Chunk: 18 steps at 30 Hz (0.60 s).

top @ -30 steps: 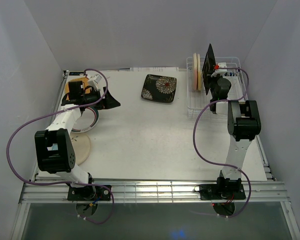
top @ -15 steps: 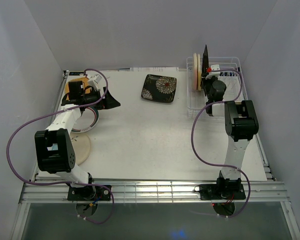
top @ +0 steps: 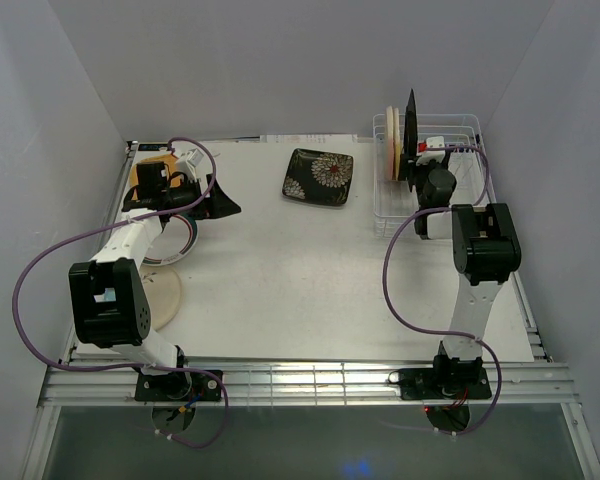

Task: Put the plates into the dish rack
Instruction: Insert the plate into the dish rack.

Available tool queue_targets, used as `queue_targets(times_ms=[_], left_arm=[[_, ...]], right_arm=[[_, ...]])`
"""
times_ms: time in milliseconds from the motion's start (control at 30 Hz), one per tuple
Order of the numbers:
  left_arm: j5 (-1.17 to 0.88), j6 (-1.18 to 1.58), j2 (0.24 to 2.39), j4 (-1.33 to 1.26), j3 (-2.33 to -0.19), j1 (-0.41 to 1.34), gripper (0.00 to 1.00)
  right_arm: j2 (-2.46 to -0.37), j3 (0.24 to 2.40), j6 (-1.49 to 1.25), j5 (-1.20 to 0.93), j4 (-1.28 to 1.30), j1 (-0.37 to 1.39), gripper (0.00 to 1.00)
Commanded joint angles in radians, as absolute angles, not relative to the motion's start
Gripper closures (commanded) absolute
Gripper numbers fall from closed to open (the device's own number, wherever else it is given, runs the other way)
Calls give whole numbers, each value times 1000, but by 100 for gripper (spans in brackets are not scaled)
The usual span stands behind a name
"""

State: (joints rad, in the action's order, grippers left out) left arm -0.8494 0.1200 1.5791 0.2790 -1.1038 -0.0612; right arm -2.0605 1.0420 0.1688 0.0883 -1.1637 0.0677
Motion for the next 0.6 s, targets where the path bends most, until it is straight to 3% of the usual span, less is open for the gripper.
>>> queue_targets(times_ms=[0,567], left_arm=[[-873,104,1546,284,-1109,-55,2],[-853,97,1565,291,-1114,-48,2]], right_arm=[[-1984,1028,158,66,-1232,84,18],[-1694,873,78,40,-1169,95,13]])
